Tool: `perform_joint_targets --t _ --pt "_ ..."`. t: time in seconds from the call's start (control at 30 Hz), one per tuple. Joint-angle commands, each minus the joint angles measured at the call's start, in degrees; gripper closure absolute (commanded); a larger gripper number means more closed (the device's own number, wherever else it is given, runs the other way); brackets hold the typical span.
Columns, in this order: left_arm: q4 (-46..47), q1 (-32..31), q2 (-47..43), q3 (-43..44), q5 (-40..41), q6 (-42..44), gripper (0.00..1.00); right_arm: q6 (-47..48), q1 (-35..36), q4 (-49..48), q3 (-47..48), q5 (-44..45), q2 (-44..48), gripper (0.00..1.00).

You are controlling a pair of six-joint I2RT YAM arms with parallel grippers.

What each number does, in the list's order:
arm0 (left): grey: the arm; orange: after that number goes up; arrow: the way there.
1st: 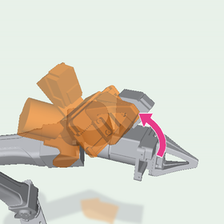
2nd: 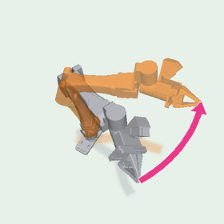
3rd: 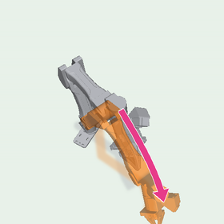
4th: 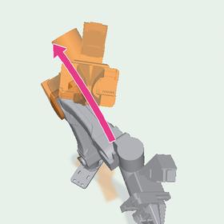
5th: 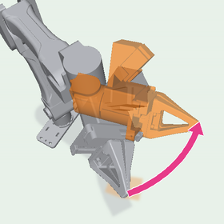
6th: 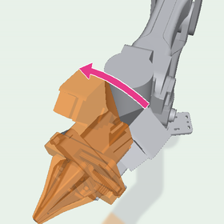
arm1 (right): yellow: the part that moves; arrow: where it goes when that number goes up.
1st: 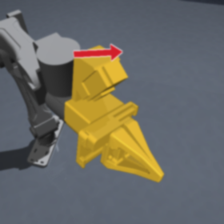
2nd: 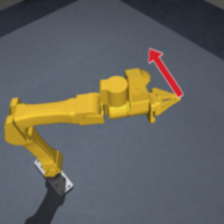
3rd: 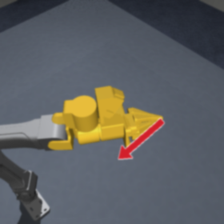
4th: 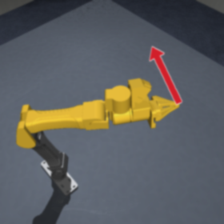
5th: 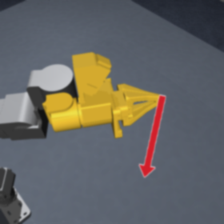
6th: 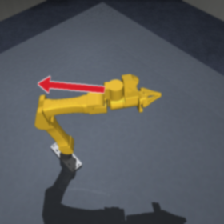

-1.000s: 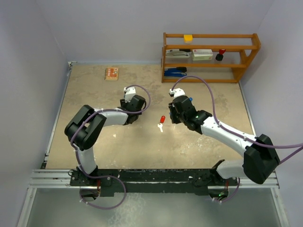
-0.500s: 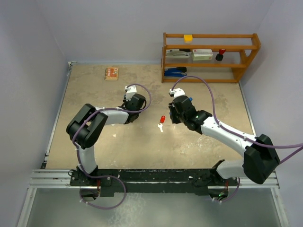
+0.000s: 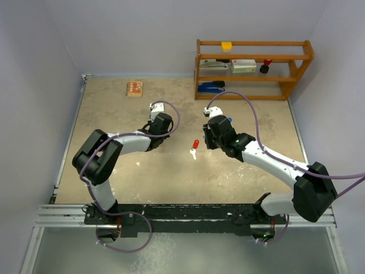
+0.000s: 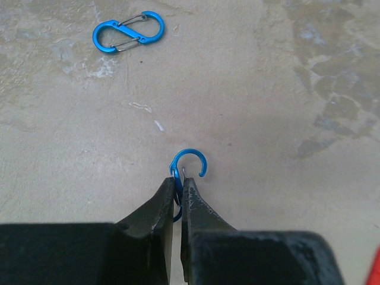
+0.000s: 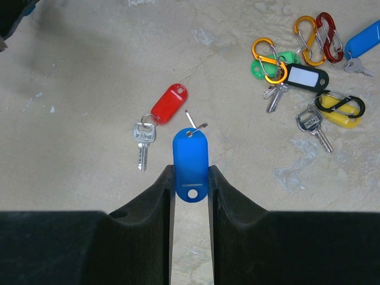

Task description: Put the keys on the keyring

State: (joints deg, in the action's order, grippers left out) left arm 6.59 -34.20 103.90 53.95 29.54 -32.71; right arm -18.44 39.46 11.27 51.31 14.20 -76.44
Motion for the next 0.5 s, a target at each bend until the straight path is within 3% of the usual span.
perform_joint_targets --t 0.0,0.47 --pt "1.8 0.3 -7.2 -1.2 -6.6 0.7 1.0 0.6 0.0 -1.4 2.2 -0.1 0.7 0.76" --pt "3.9 -2.0 -15.1 -3.6 -21.3 -1.7 1.0 1.6 0.0 -1.8 2.6 -4.8 0.5 0.76"
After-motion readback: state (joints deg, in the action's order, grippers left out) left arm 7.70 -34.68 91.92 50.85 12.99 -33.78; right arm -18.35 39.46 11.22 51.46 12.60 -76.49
